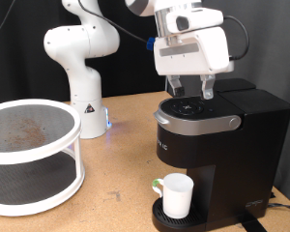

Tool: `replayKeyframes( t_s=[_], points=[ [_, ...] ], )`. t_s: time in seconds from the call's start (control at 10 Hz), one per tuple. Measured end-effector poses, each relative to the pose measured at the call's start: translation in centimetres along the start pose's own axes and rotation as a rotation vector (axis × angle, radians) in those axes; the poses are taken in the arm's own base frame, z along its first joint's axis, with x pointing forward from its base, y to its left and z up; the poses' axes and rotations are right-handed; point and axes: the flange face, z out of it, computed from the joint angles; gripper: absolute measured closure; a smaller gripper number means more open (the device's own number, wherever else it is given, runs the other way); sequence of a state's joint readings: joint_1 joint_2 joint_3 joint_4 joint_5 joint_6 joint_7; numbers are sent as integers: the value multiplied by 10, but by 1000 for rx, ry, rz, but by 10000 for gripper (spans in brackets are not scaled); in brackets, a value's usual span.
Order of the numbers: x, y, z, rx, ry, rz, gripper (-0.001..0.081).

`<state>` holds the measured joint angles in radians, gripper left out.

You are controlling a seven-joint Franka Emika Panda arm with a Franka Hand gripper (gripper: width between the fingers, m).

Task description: Make a cup of coffee with the keurig machine

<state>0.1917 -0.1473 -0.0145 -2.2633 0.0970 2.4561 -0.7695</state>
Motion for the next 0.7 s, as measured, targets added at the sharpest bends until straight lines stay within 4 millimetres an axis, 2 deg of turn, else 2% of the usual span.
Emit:
replayKeyframes(
  t_s=[0.5, 0.7],
  points=[
    [11, -12, 23, 20, 18, -13, 9],
    [13, -11, 24, 20, 19, -9, 9]
  ],
)
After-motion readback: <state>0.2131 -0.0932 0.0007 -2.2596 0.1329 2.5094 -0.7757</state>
